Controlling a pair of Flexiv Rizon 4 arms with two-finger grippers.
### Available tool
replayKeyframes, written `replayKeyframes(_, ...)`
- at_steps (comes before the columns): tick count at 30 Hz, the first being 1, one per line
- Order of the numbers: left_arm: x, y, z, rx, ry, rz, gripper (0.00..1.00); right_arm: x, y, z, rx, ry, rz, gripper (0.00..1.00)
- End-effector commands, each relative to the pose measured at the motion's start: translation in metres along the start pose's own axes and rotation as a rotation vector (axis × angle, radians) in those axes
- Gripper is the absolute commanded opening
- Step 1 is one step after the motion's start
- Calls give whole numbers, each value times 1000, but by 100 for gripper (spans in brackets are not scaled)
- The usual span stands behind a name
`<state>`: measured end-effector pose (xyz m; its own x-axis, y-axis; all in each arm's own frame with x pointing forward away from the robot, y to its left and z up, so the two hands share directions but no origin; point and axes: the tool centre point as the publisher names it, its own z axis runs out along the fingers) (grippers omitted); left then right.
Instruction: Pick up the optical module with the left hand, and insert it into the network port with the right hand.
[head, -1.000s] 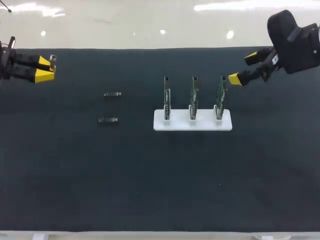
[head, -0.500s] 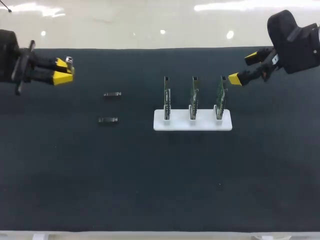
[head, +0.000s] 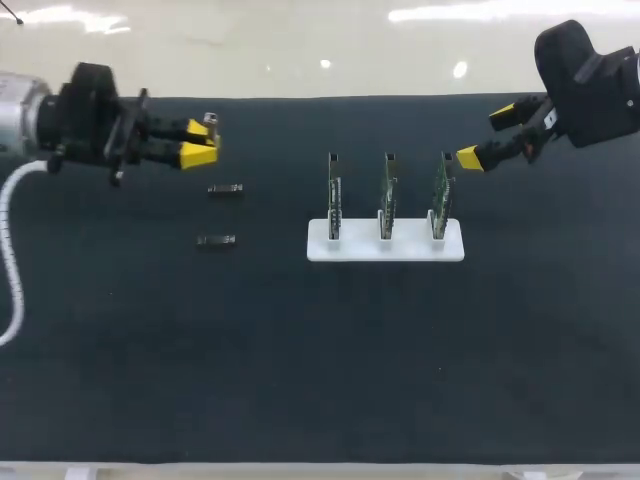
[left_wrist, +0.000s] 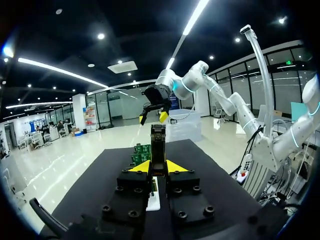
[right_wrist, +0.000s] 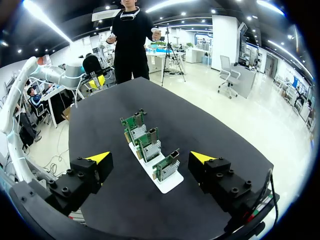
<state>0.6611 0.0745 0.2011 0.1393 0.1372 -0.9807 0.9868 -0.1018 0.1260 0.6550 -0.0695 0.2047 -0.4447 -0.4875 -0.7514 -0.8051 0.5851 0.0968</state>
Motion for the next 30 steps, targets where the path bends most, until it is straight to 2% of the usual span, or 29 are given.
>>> replayKeyframes(1,5,14,29,12,-14,-2,0,0,0,0,-1,-2,0,100)
replayKeyframes(8,5,22,66,0,-10,-25,0,0,0,0,-1,-2,0,100)
replayKeyframes(16,-5,19,97,4,-18,-40,0,0,0,0,-1,-2,0,100)
replayKeyframes(19,-11,18,105,7,-30,-49,0,0,0,0,-1,-2,0,100)
replayKeyframes(25,-8,16,118,1,-23,-50,0,0,0,0,-1,-2,0,100)
replayKeyframes(30,-8,16,118,1,-23,-50,0,0,0,0,-1,-2,0,100)
